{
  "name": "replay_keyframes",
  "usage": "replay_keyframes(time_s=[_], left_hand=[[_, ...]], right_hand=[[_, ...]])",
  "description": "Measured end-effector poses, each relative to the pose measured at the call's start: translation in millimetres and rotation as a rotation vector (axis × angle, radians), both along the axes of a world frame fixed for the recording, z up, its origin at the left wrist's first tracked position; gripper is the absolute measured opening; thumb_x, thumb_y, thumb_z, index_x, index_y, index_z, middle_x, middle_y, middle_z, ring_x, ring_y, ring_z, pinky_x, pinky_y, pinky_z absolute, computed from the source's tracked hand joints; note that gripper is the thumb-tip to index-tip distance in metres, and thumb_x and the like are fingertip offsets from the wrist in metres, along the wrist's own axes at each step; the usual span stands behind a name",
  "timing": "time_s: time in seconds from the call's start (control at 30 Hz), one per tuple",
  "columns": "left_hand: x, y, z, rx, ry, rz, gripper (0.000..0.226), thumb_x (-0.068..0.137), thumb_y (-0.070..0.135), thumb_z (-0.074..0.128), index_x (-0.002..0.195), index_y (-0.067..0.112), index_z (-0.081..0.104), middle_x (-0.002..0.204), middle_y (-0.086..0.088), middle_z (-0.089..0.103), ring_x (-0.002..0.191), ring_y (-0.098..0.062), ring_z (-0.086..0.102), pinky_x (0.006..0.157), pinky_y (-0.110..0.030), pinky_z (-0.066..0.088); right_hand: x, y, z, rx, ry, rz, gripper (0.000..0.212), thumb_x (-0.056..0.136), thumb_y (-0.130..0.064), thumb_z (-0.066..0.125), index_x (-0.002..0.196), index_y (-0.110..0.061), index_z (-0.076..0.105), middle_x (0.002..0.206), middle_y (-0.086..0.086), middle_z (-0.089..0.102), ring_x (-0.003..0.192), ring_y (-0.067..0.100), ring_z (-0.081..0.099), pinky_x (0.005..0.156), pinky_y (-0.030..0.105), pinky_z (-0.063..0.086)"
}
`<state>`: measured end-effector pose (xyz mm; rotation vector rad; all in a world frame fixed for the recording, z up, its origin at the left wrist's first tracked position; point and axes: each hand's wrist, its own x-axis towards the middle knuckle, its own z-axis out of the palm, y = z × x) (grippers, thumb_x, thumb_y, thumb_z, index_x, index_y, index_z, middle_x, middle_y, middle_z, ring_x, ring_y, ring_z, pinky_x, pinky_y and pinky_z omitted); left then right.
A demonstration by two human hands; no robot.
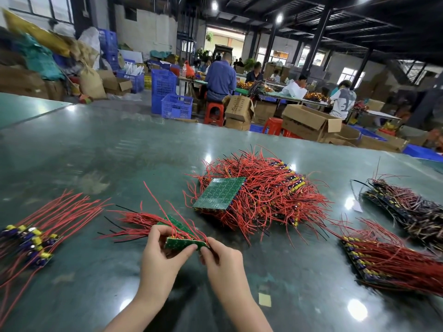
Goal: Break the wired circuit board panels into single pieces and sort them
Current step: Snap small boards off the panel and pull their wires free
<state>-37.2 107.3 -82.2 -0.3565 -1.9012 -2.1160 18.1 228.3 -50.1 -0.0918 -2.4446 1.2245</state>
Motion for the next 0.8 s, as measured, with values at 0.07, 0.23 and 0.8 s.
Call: replay_keyframes(time_s=[0.07,0.23,0.8], left_hand=[[1,2,2,0.019,0.012,0.005,0.057,0.063,-0.002,0.083,0.087,0.039,0.052,0.084,0.010,0.063,0.075,-0.007,0.062,0.072,-0.014,0.049],[5,1,10,0.031,0.091,0.131,0.049,0.063,0.006,0.082,0.085,0.036,0.050,0.088,0.012,0.066,0.079,-0.004,0.064,0.074,-0.011,0.049],[1,5,12,0.290,-0.424,-0.350,0.015,0.085,-0.002,0.060,0.078,0.008,0.052,0.076,0.002,0.064,0.078,-0.008,0.065,0.068,-0.035,0.058]], right_hand=[[-1,-2,-1,-0.045,0.018,-0.034,0.010,0.091,-0.010,0.057,0.083,-0.010,0.063,0.068,0.012,0.064,0.065,0.029,0.055,0.063,0.032,0.044],[-3,-5,-1,-0.241,0.016,-0.184,0.011,0.089,-0.010,0.061,0.096,-0.011,0.070,0.068,-0.004,0.067,0.065,0.014,0.067,0.067,0.022,0.052],[-3,7,13,-0.631,-0.006,-0.008,0.030,0.084,0.011,0.054,0.088,-0.017,0.065,0.069,-0.014,0.062,0.065,0.003,0.050,0.069,0.018,0.041]])
